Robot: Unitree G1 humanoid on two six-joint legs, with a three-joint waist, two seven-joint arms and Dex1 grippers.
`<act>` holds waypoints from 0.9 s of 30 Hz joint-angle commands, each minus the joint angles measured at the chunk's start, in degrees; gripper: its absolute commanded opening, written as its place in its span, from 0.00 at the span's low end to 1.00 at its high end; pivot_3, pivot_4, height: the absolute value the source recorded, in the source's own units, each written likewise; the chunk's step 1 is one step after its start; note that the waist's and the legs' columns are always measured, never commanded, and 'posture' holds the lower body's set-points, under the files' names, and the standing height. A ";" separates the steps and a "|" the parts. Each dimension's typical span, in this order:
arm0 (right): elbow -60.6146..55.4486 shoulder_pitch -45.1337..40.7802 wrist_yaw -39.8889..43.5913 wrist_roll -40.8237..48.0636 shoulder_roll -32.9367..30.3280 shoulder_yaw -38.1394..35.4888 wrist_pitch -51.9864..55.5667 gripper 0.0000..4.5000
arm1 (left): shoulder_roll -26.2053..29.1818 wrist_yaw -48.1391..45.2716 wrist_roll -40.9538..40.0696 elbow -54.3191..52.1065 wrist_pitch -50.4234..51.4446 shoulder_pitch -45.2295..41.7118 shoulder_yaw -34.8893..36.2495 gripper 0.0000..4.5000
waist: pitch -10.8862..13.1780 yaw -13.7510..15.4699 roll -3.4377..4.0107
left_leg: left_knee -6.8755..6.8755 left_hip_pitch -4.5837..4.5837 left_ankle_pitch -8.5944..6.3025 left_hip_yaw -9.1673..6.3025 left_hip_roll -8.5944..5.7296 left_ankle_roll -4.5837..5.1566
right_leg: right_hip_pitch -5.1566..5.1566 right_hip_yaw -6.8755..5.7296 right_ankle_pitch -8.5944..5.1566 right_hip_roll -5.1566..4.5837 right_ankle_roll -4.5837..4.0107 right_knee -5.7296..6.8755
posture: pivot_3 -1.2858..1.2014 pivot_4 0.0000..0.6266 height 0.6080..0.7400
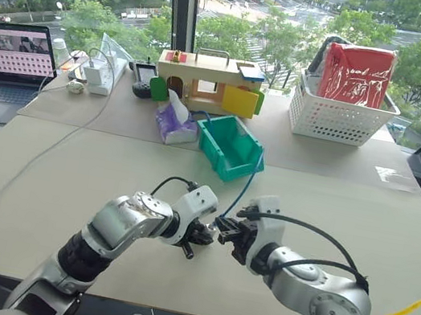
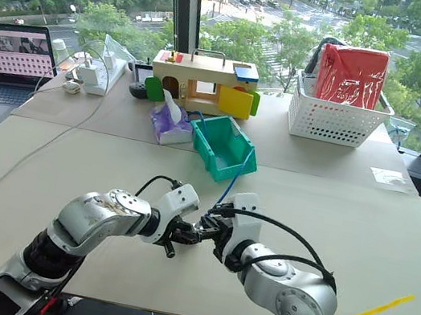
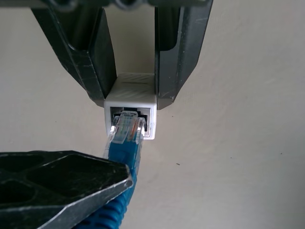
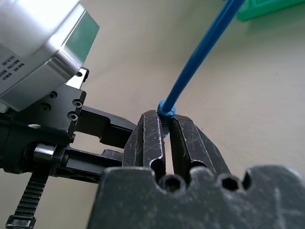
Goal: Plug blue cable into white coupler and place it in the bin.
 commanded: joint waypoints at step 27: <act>2.27 -3.08 9.05 1.56 2.31 0.36 14.74 0.00 | -2.65 3.70 -1.97 -4.96 0.09 -2.45 0.04 0.14 | 0.00 0.09 0.00 | 0.00 0.01 0.00 -0.01 -0.01 0.00 | 0.02 -0.01 0.00 -0.01 0.01 0.00 | 0.52 0.24 0.81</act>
